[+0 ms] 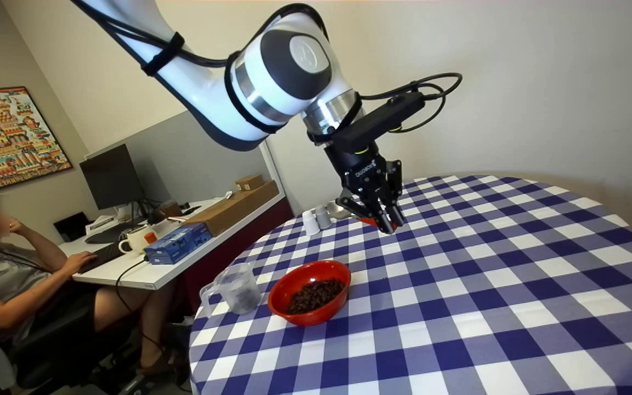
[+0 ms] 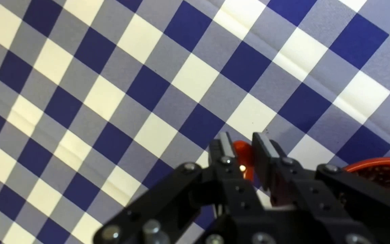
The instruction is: Pick up the spoon and scoop some of the contents in the bowl and put them in the jar
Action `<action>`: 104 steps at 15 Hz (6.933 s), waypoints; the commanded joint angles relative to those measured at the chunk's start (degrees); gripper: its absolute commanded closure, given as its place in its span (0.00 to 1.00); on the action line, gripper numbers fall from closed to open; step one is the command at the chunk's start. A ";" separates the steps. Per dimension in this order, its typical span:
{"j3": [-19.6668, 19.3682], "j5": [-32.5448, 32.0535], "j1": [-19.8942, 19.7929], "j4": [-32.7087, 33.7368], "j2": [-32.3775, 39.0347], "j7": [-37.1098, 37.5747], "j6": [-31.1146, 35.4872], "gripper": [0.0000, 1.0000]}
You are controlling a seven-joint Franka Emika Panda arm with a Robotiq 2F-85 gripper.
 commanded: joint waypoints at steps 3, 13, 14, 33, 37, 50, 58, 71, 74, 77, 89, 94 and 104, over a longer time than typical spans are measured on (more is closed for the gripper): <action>-4.97 -15.91 5.10 -10.09 -7.14 0.88 10.07 0.95; -25.97 -64.54 21.58 -8.25 -12.71 28.28 22.99 0.95; -25.86 -69.28 22.19 -8.67 -13.73 32.74 21.24 0.95; 0.39 -109.76 14.11 -26.17 -7.87 92.41 -20.65 0.95; 2.36 -112.28 12.16 -25.94 -5.34 94.81 -26.80 0.95; 4.36 -113.33 10.44 -26.03 -2.19 93.86 -35.56 0.95; 4.51 -106.04 10.19 -26.03 -1.91 86.89 -33.68 0.95; 6.08 -86.95 10.44 -22.85 -1.91 75.80 -28.67 0.95; 6.28 -81.16 10.55 -21.45 -1.61 72.11 -26.87 0.95; 6.02 -76.02 10.42 -20.12 -1.32 68.53 -25.47 0.95; 4.35 -53.54 8.10 -13.52 1.64 55.89 -24.22 0.95; 4.00 -45.73 7.35 -10.50 2.61 50.19 -24.12 0.95; 4.54 -32.88 7.42 -8.30 1.81 41.24 -25.07 0.95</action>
